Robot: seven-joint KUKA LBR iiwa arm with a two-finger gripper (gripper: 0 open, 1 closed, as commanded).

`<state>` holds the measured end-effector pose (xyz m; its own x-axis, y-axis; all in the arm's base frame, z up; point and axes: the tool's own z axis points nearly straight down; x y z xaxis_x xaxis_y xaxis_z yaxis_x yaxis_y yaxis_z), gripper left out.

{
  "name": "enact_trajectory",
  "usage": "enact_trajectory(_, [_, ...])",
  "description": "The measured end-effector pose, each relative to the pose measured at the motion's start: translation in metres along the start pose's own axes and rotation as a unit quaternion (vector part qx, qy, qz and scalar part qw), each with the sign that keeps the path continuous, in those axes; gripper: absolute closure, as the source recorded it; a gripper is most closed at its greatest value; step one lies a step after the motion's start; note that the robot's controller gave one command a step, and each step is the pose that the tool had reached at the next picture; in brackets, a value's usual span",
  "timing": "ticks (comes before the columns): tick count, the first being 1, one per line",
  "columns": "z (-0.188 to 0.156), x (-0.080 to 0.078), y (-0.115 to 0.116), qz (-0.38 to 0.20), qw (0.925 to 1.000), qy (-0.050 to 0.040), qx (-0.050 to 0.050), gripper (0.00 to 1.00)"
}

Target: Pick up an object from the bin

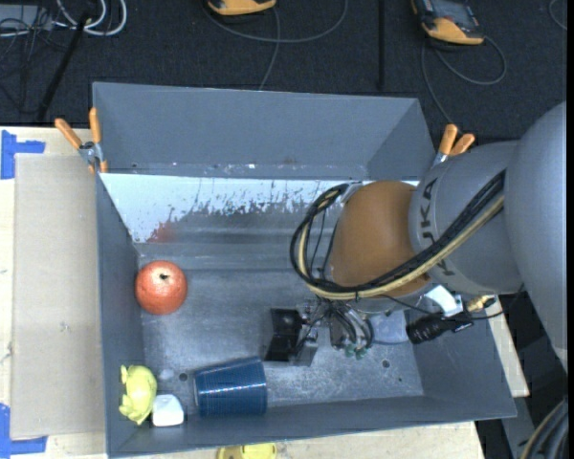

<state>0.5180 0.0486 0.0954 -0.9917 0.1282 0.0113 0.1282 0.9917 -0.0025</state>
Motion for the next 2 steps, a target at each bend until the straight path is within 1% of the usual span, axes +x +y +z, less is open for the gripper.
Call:
enact_trajectory(1, [-0.023, -0.001, 0.0, 0.0, 1.0, -0.0033, -0.001, 1.0])
enact_trajectory(2, [-0.037, -0.003, 0.001, 0.0, 1.0, -0.0066, -0.002, 1.0])
